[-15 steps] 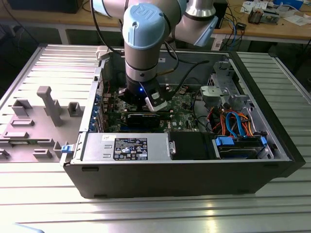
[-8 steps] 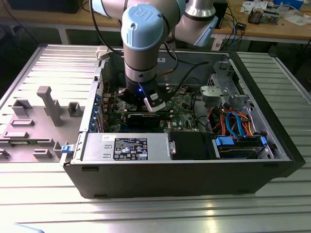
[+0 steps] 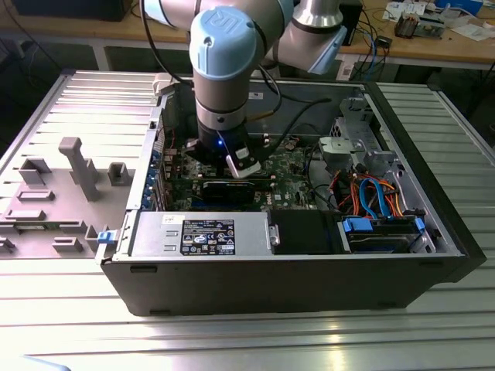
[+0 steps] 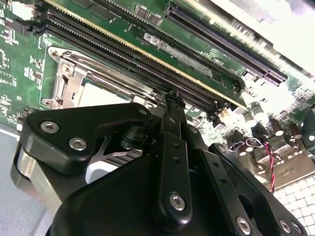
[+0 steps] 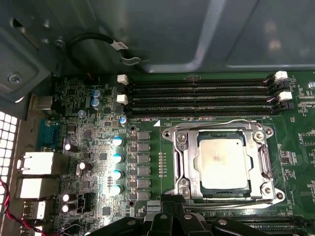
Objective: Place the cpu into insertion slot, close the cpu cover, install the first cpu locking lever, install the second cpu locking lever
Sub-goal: 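Install the second cpu locking lever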
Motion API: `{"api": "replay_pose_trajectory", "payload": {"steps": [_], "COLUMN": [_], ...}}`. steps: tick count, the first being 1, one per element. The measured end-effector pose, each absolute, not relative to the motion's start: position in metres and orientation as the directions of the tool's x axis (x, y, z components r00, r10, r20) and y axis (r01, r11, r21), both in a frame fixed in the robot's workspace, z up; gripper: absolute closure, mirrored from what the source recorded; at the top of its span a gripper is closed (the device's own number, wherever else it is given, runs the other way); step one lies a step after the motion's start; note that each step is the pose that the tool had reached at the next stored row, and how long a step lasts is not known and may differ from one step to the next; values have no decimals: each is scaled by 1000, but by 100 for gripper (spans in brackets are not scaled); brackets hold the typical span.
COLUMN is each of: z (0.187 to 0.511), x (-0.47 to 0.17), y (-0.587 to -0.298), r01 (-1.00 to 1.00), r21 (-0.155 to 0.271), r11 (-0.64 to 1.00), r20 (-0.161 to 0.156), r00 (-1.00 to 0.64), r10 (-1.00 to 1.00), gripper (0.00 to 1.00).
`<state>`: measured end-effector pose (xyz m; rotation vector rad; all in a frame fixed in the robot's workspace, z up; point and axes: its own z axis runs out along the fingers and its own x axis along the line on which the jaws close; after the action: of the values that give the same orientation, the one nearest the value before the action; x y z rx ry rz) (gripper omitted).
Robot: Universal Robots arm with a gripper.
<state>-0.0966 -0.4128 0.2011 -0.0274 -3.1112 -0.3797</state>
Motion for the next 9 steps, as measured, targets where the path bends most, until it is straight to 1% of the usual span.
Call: {"api": "replay_pose_trajectory", "payload": {"steps": [9], "z": [198], "x": [-97], "y": [-409], "r01": [19], "r21": [249], "r11": [968], "r20": [9], "r00": [-1000], "r10": [18], "gripper": [89]}}
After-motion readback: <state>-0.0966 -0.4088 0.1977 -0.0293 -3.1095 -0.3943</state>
